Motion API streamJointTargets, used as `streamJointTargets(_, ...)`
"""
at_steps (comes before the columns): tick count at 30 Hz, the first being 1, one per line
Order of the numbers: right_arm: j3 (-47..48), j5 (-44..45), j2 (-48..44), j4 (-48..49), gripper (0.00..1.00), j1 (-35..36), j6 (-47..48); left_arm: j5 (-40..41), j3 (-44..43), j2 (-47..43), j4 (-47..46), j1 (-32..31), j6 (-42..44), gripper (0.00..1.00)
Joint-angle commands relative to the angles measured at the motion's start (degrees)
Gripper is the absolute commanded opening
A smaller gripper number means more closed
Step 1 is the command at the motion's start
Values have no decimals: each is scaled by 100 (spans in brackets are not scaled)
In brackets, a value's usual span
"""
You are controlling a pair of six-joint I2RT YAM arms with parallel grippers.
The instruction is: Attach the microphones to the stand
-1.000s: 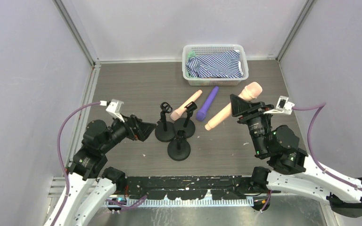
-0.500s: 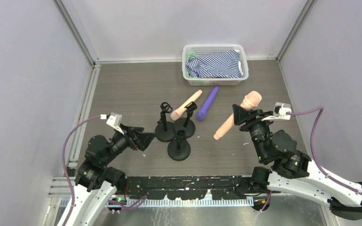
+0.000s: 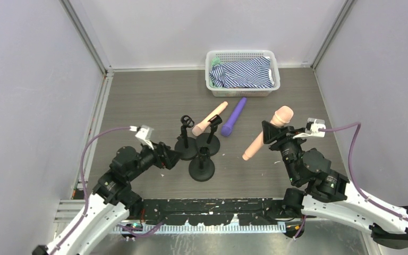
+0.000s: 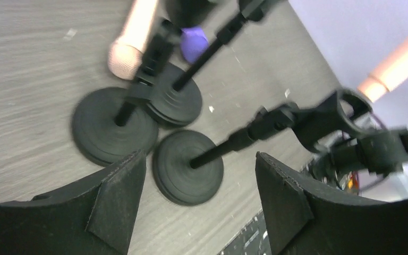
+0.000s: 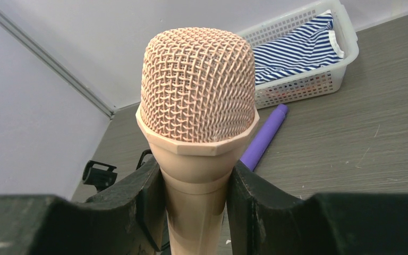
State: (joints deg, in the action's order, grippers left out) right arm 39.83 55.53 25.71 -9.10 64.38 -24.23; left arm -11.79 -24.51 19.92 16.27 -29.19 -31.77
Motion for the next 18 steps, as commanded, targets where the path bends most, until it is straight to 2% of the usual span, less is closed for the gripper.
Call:
streamJointTargets(1,-56,156,-87,155,1,3,-37,1057,-2,494,-746,-1313,675,76)
streamJointTargets(4,-104,156,-98,197,1,-4,-23,2285,80,558,-927,-2571,1102,75)
streamJointTargets(8,-209,44,-143,290,1,1,-20,2756,593,672,-1930,-3485,1386,76)
streamJointTargets(13,-401,-529,-208,731,1,1,251,3061,707,1967,-3299,-4116,2016,76)
streamJointTargets(18,-477,-1073,-240,888,1,3,382,3629,815,2803,-4484,-4196,2563,76)
